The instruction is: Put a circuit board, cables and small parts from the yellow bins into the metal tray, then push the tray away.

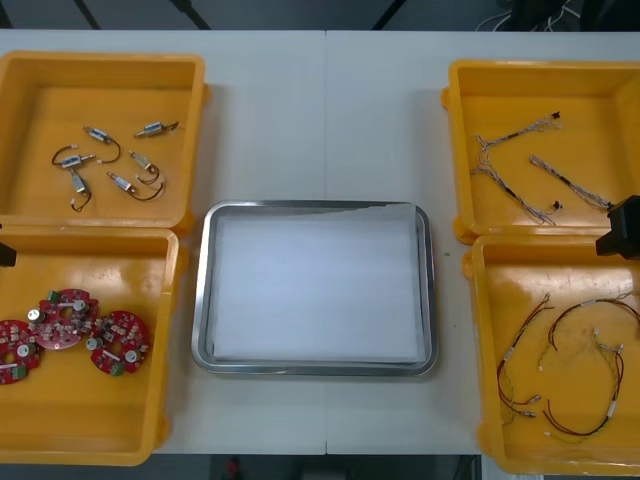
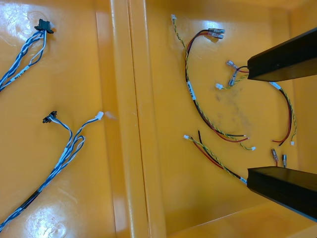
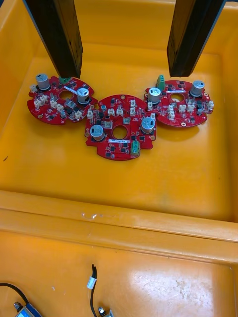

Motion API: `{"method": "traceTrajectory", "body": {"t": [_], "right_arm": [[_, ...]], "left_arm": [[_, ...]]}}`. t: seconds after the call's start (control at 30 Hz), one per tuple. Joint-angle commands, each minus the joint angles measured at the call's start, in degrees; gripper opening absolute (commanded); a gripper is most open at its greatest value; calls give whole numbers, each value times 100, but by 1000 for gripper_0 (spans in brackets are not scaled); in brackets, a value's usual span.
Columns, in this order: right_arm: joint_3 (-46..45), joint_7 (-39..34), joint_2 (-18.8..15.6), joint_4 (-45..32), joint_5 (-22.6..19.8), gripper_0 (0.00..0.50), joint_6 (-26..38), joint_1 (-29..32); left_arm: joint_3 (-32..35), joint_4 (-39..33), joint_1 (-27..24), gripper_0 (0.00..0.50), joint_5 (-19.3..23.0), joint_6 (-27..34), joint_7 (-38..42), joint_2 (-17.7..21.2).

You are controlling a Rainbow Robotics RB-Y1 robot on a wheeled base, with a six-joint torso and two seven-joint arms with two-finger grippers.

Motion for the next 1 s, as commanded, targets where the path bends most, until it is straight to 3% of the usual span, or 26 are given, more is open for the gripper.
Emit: {"method": "traceTrajectory", "body": {"t": [0.03, 1.0], "right_arm": [[51, 200, -21, -154, -3, 500, -48, 67], [51, 200, -21, -154, -3, 500, -48, 67]], "left_arm": [[62, -48, -136, 500, -47, -48, 379, -46], [62, -48, -136, 500, -47, -48, 379, -46]]}}
